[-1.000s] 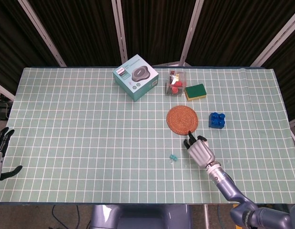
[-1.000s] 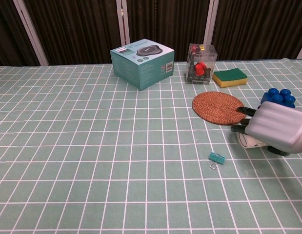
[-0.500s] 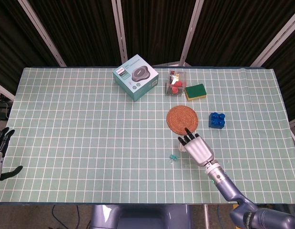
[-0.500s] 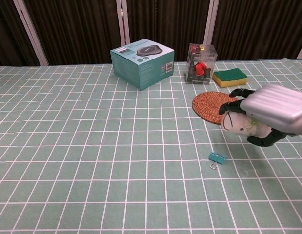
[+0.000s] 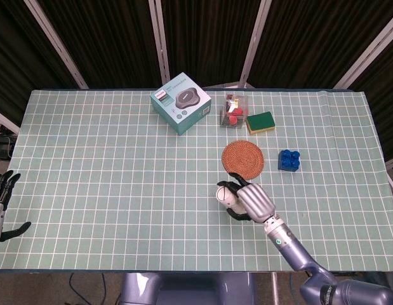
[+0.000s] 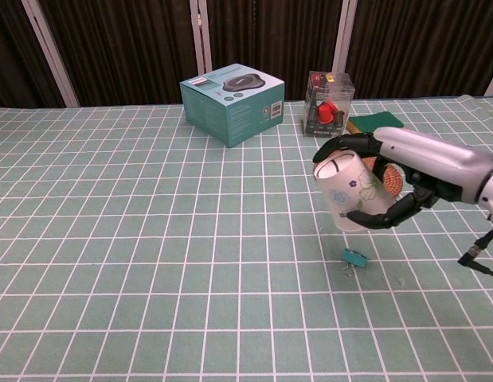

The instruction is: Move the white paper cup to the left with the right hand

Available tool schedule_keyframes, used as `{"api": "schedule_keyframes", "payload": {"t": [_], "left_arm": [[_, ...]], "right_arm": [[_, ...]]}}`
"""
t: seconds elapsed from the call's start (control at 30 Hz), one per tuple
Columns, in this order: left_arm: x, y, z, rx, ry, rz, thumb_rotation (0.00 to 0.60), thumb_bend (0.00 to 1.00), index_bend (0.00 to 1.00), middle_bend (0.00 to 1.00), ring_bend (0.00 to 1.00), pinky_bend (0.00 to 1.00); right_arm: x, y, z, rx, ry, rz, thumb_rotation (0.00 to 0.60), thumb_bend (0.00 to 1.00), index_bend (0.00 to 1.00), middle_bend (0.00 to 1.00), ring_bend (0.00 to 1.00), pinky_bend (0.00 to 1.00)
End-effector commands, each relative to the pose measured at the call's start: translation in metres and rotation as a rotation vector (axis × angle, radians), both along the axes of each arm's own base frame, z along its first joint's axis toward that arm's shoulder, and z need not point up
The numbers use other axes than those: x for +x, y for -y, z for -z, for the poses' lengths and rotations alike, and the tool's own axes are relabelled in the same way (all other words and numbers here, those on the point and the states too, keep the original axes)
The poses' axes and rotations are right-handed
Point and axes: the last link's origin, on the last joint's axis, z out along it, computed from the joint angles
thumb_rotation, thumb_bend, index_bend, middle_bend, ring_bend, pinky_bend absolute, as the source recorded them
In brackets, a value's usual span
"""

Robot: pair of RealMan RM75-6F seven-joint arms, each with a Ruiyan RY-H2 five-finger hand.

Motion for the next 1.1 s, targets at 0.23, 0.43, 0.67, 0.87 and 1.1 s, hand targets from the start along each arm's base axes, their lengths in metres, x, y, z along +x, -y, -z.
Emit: {"api": "schedule_keyframes", "payload": {"t": [0.23,0.43,0.67,0.87,1.1], "left_arm": [[-0.001,-0.001,0.000,0.002,0.001,-0.006,0.600,0.00,0.00,0.00,0.00,0.00],[-0.001,-0.001,-0.001,0.002,0.003,-0.005,0.600,0.00,0.00,0.00,0.00,0.00],[0.000,-0.001,0.000,-0.001,0.001,-0.002,0.600,0.00,0.00,0.00,0.00,0.00],[0.000,0.000,0.000,0.001,0.002,-0.002,0.600,0.00,0.00,0.00,0.00,0.00],[-0.001,0.000,-0.001,0.001,0.003,-0.002,0.600,0.00,0.00,0.00,0.00,0.00]], "right_arm": [[0.010,0.006,0.027,-0.010,0.038,-0.024,0.600,0.27,0.21,0.33,0.08,0.42],[0.005,0.005,0.034,-0.017,0.028,-0.023,0.600,0.26,0.21,0.33,0.08,0.39],[-0.001,-0.001,0.042,0.008,0.012,-0.007,0.600,0.26,0.21,0.33,0.08,0.37],[-0.003,-0.004,0.047,0.019,0.001,0.008,0.600,0.26,0.21,0.33,0.08,0.36],[-0.011,-0.005,0.048,0.023,-0.023,0.020,0.600,0.25,0.21,0.33,0.08,0.34]]}}
